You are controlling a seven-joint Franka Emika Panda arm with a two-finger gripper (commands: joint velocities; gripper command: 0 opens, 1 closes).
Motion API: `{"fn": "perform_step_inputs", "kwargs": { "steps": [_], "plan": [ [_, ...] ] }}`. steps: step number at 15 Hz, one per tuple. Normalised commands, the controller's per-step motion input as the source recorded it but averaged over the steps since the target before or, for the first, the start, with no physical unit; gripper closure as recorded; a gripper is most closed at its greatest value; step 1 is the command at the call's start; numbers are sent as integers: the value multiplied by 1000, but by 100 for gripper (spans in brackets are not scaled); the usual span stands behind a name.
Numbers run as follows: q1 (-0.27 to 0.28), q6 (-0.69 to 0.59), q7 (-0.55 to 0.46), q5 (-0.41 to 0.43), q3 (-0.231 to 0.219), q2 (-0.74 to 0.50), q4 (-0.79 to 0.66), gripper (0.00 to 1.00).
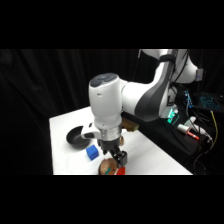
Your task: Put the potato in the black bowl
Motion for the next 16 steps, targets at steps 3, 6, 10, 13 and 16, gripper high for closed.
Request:
{"fn": "perform_step_inputs", "kwargs": {
  "steps": [3,6,10,13,16],
  "plan": [
    [-44,133,-89,-36,20,274,218,0],
    [-81,123,-145,12,41,283,223,0],
    [-82,80,-155,16,42,231,202,25],
    [-55,47,-111,-3,22,95,104,42],
    [-10,-7,-53,-54,-20,-11,31,68]
  ]
}}
